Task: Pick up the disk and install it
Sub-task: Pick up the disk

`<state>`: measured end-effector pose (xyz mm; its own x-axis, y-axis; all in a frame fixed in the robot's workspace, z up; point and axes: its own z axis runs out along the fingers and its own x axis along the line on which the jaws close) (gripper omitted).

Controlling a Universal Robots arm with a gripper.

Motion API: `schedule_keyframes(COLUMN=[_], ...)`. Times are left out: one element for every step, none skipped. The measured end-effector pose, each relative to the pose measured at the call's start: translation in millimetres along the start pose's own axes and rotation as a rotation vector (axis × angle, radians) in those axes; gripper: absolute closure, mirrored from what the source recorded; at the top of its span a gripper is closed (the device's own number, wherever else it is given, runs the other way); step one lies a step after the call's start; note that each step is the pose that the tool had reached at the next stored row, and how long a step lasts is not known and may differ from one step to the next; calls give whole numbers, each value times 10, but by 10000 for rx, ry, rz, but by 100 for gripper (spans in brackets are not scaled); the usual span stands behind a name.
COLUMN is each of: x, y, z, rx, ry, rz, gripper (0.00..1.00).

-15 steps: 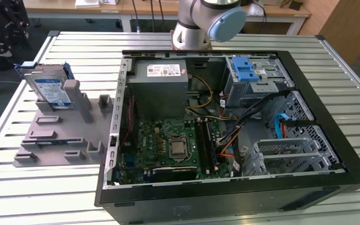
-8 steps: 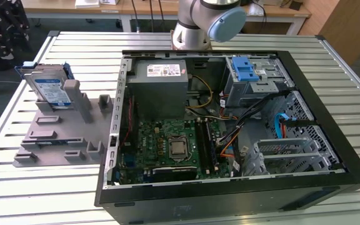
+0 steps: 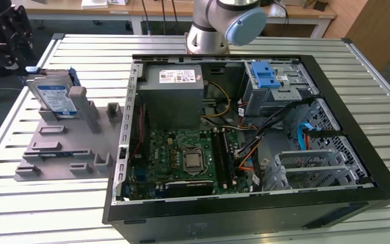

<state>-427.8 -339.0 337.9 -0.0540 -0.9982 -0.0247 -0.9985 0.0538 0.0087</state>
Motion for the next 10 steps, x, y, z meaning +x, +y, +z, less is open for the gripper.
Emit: schedule_keyframes(x=[-3,-6,-12,-17,-22,-27,-33,-36,-38,-40], y=[3,6,8,12,17,21,23,25,27,28], z=[14,21,24,27,31,39,46,56,66,76], rx=[0,-1,-2,-1,-3,-1,-2,-1,0,0], ry=[-1,0,1,0,1,0,0,0,0,0], rz=[1,0,0,0,0,1,0,0,0,-1], gripper=[47,47,47,47,47,47,47,47,47,47])
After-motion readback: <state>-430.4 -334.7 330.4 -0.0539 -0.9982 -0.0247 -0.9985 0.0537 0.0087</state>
